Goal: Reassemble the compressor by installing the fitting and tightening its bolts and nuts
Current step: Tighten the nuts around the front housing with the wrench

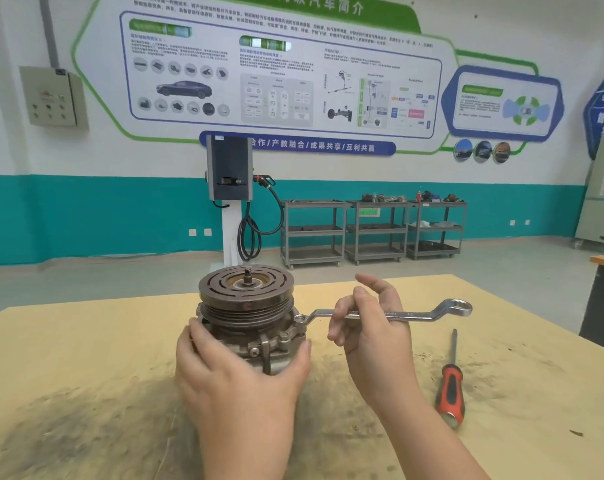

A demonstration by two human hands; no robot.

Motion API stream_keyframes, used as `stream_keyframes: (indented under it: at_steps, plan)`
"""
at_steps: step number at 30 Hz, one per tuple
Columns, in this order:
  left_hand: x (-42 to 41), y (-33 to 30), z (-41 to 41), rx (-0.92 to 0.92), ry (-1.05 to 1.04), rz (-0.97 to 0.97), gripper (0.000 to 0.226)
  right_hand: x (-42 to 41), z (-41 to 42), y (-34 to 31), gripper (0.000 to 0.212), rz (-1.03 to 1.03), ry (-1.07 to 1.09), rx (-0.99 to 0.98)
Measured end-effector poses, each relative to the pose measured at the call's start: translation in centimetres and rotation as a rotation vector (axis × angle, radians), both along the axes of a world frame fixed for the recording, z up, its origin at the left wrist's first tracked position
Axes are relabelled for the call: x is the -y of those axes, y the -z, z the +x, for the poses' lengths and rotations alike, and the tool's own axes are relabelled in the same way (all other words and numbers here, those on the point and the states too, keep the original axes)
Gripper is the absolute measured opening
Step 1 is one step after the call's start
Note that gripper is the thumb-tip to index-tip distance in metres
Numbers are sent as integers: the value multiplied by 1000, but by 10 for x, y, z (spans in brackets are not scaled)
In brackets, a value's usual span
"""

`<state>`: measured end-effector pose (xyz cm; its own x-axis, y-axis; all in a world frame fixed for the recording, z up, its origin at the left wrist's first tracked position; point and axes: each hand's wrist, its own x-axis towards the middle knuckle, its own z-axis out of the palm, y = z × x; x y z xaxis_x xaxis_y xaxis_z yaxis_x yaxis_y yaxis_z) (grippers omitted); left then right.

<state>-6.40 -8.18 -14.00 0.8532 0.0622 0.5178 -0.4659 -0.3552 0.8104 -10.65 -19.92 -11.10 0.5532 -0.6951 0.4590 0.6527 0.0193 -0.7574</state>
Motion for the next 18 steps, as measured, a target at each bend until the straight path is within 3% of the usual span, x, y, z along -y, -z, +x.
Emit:
stream_keyframes:
  at_steps: [5,7,14,18]
  plan:
    - [15,2,6,69,-65,58,114,6,4,-4,18,94,-74,-24]
    - [16,5,8,99,-83,64,111,1,3,0,17,105,-10,4]
    - [22,11,13,156,-133,18,101,-25,3,10,36,-114,341,42]
    - [20,9,12,150,-131,17,101,-41,7,11,25,-188,393,51]
